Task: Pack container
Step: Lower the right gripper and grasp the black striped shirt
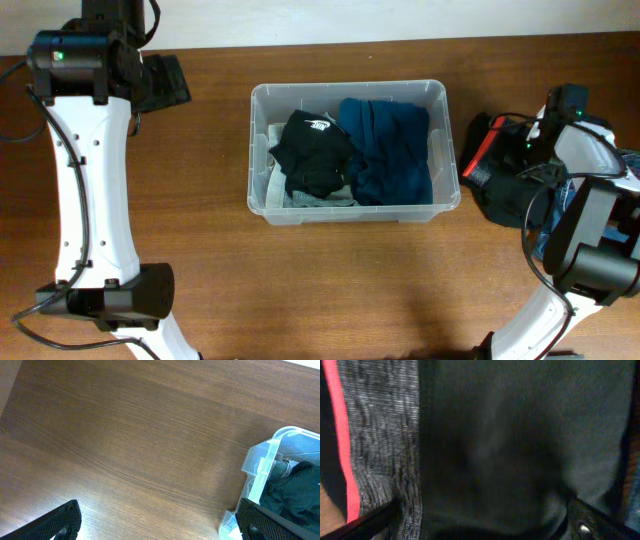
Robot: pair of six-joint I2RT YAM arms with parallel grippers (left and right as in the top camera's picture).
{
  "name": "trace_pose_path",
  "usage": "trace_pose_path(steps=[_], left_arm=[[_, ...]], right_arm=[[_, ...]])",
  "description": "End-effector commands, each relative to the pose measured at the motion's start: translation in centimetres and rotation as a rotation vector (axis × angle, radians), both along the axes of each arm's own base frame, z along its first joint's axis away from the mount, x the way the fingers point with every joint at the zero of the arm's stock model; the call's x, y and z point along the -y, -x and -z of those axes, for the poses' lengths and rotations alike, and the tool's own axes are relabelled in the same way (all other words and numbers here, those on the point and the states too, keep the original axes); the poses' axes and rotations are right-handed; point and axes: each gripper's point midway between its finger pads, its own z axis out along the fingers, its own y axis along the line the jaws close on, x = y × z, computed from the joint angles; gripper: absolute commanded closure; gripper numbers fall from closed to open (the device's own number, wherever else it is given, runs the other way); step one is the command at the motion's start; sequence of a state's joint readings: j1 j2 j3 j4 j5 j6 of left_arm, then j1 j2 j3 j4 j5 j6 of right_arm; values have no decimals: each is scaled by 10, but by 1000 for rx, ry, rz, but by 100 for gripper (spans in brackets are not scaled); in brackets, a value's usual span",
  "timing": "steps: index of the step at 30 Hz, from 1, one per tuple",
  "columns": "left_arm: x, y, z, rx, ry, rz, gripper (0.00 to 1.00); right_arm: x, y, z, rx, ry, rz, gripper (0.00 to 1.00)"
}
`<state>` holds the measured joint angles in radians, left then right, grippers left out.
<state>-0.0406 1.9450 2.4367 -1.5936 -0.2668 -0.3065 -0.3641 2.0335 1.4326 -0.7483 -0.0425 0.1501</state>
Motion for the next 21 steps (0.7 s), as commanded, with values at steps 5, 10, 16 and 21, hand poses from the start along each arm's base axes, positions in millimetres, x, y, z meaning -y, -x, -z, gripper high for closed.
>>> trace_pose_path(steps=[5, 10, 16, 21], left_arm=[[-3, 1, -2, 3, -10, -6, 1], [-3, 1, -2, 3, -9, -6, 1], [-3, 1, -2, 3, -10, -6, 0], [-3, 1, -2, 3, -10, -6, 1]], right_arm=[[-5, 23, 51, -109, -29, 27, 2], [-9, 34, 71, -172, -51, 27, 1], [-11, 43, 71, -207, -61, 29, 0], [-13, 46, 71, -220, -65, 29, 1]])
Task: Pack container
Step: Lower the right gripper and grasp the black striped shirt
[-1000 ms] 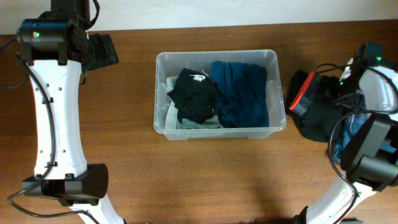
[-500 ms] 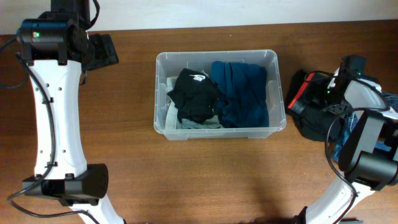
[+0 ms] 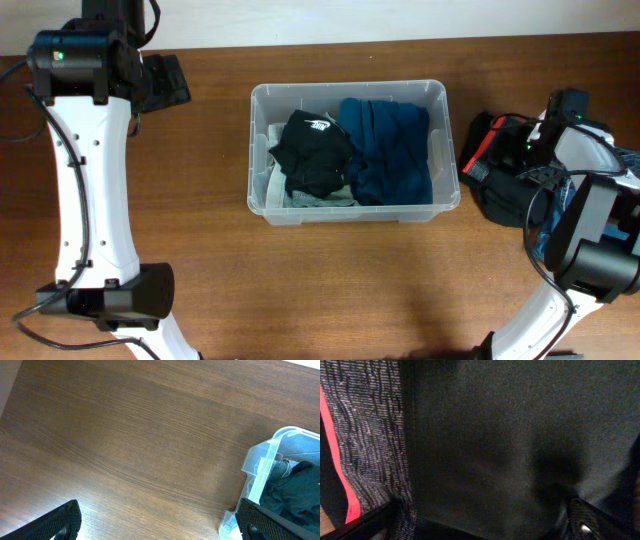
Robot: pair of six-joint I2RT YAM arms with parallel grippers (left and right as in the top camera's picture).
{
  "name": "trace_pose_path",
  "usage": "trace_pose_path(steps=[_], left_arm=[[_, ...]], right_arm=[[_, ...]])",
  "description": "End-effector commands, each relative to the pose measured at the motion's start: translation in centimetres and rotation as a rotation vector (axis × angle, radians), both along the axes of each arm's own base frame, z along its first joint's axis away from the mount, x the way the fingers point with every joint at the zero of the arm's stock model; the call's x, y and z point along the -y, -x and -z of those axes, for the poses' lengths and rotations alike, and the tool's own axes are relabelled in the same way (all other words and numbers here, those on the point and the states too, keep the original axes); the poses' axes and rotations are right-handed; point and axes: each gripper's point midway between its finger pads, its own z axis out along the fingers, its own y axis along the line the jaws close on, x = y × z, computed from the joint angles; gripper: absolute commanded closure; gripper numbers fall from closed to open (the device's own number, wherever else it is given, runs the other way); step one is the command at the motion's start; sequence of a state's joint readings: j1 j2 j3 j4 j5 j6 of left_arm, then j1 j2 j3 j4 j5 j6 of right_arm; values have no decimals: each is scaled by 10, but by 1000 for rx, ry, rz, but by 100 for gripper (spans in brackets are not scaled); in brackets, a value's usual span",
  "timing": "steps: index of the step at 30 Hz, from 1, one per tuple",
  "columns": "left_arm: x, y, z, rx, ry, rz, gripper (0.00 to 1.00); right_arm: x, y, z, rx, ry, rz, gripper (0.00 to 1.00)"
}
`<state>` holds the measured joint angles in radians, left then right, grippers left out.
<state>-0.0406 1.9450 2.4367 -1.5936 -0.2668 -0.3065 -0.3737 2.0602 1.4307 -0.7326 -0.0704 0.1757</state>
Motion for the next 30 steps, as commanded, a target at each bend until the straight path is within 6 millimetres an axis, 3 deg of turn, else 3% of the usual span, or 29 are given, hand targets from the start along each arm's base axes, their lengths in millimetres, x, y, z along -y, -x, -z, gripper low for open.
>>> trace_pose_path(steps=[1, 4, 7, 13, 17, 21, 30], left_arm=[[-3, 1, -2, 3, -10, -6, 1], [-3, 1, -2, 3, -10, -6, 1], [-3, 1, -2, 3, -10, -6, 1], [-3, 1, -2, 3, -10, -6, 0], [-3, 1, -2, 3, -10, -6, 1], [-3, 1, -2, 3, -10, -6, 1], [-3, 1, -2, 3, -10, -6, 1]], right_arm=[[-12, 47, 61, -220, -33, -4, 0], [-13, 48, 61, -225, -36, -3, 14], [-13, 50, 61, -231, -38, -4, 49], [-15, 55, 64, -246, -43, -4, 92], [-16, 56, 64, -248, -45, -4, 96], [-14, 51, 48, -255, -49, 17, 96], [-3, 23, -38, -193, -21, -19, 96]])
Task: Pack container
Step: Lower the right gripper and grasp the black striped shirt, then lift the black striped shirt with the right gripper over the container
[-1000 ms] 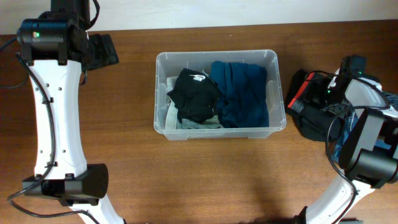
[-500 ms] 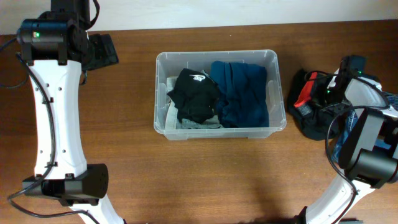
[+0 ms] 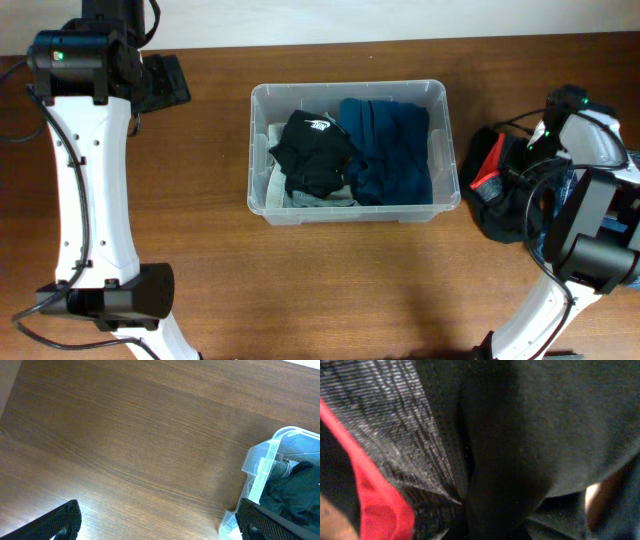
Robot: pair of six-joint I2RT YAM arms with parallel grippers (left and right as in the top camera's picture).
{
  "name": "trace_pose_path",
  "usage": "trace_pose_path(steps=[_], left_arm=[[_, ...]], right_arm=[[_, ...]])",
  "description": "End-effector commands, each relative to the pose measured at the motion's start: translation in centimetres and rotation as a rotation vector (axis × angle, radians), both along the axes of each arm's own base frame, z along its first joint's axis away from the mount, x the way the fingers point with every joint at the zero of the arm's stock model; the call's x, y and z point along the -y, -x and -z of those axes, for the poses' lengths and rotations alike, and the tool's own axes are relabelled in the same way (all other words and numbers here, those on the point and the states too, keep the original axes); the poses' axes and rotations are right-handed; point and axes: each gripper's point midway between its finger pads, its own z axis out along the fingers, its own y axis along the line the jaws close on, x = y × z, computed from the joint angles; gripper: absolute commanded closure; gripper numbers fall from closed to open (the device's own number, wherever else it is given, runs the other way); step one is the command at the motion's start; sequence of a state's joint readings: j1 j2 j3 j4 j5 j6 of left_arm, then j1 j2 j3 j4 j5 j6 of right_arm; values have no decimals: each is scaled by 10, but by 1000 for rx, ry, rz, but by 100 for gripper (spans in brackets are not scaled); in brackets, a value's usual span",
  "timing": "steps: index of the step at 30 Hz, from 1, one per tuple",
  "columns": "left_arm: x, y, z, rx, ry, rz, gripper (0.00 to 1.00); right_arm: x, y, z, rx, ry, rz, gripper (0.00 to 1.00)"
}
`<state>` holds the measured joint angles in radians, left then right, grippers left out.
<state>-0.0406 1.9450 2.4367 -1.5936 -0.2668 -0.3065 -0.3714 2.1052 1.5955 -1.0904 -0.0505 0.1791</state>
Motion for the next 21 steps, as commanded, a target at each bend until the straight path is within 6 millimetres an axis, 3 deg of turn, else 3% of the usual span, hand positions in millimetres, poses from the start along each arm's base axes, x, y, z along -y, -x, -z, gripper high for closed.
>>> trace_pose_path(steps=[1, 13, 16, 21], left_arm=[[-3, 1, -2, 3, -10, -6, 1], [-3, 1, -2, 3, -10, -6, 1], [-3, 1, -2, 3, -10, -6, 1], [-3, 1, -2, 3, -10, -6, 1]], right_arm=[[9, -17, -39, 56, 52, -48, 96], [-7, -20, -147, 233, 120, -93, 96], [-18, -16, -167, 275, 131, -114, 96], [-58, -16, -205, 380, 119, -200, 96]])
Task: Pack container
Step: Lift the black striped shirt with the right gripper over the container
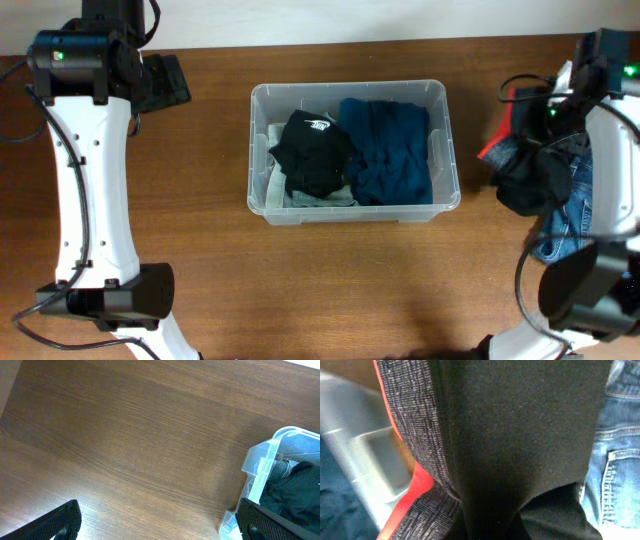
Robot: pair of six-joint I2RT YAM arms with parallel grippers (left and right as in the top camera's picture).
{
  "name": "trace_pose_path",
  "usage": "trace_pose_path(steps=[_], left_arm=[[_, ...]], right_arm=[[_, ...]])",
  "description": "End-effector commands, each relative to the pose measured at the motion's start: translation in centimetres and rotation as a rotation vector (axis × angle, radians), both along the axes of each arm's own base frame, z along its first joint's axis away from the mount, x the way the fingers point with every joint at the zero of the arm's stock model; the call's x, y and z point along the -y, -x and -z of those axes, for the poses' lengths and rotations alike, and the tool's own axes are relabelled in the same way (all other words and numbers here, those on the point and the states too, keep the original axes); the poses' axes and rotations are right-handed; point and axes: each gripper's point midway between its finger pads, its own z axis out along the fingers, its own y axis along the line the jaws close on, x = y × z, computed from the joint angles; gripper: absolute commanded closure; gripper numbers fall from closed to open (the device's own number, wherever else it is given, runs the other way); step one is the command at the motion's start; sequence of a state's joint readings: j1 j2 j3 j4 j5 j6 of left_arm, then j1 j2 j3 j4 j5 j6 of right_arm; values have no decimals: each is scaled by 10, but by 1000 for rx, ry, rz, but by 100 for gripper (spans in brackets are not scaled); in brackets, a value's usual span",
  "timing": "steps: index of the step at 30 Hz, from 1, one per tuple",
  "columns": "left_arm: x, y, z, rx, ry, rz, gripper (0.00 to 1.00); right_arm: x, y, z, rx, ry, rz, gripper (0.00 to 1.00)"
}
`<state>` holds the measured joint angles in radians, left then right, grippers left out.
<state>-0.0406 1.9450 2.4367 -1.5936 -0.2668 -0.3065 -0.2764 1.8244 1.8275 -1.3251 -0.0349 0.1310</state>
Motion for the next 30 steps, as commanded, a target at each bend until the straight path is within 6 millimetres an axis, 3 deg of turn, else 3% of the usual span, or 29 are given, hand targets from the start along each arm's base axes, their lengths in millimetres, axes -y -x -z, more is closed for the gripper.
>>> trace_pose_path(steps=[1, 10, 11, 16, 22, 30], left_arm=[[-3, 1, -2, 3, -10, -6, 1], [-3, 1, -2, 3, -10, -6, 1], [-3, 1, -2, 3, -10, -6, 1], [-3, 1, -2, 3, -10, -6, 1], [-3, 1, -2, 3, -10, -6, 1], [-3, 1, -2, 3, -10, -6, 1]], right_arm=[[-41, -5, -52, 151, -11, -101, 96], [-138, -9, -121, 330, -92, -332, 96], [-162, -8, -136, 374, -115, -394, 96], [-205, -9, -163, 462, -157, -456, 96], [-236, -10, -162, 469, -197, -485, 96], [-260, -22, -123, 353, -226, -487, 96]])
